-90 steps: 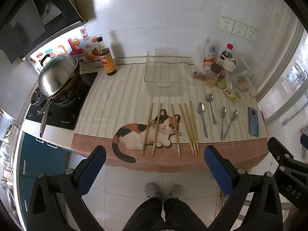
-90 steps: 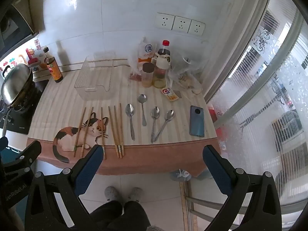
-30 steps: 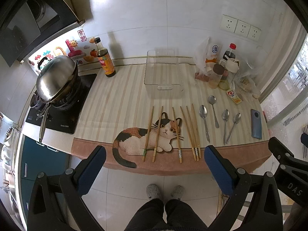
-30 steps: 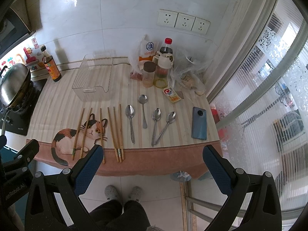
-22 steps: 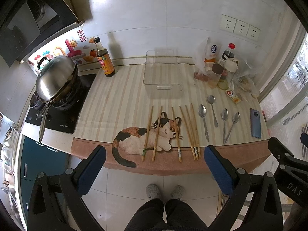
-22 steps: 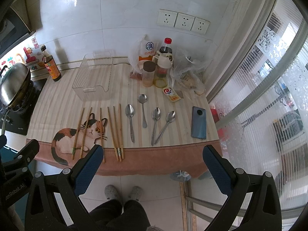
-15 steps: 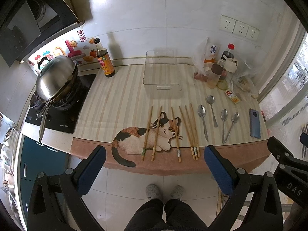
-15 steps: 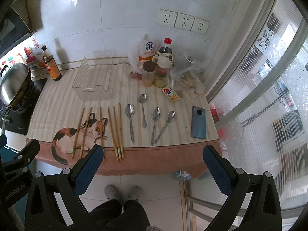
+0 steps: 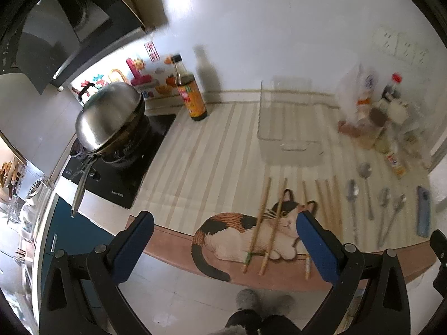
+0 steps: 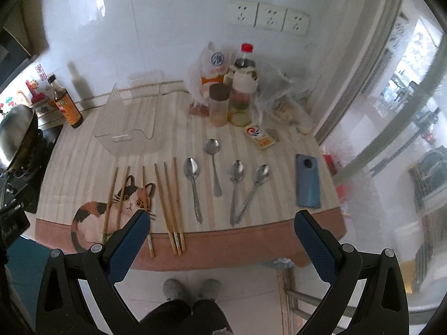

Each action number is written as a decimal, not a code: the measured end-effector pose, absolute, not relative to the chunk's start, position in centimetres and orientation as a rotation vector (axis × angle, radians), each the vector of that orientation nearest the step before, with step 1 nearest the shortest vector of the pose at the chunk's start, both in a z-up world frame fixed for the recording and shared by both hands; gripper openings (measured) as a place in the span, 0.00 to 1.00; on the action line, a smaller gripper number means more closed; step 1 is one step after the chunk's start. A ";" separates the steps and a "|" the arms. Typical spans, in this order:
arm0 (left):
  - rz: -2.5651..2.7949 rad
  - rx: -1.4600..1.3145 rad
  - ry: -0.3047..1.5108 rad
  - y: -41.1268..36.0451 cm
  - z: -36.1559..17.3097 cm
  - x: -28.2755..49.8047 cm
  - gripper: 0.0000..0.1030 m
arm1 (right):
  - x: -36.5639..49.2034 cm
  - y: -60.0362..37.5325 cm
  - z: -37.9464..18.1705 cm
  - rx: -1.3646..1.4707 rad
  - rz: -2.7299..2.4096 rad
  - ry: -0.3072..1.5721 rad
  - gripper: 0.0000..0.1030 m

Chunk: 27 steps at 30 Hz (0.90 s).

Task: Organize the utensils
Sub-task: 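Lower the left tool onto a wooden chopstick while the right tool grasps another chopstick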

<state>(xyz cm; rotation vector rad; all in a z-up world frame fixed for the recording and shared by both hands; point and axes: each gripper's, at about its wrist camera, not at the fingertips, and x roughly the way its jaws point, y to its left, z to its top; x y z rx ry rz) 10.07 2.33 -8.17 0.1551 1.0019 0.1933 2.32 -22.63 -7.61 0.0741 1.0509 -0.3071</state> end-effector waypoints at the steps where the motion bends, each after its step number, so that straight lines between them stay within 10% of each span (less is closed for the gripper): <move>1: 0.196 0.161 1.019 2.5 -9.2 10.7 1.00 | 3.0 -22.7 -8.7 0.075 -0.301 1.062 0.98; 10: 0.099 0.150 1.250 4.0 -19.2 16.7 0.99 | 8.9 -22.8 -18.0 0.144 -0.182 1.218 0.65; 17: -0.006 0.168 1.454 3.8 -27.8 19.5 0.63 | 12.3 -22.0 -24.0 0.179 -0.180 1.327 0.45; 27: -0.064 0.158 1.535 3.5 -31.8 19.9 0.54 | 17.2 -20.5 -30.2 0.178 -0.161 1.449 0.32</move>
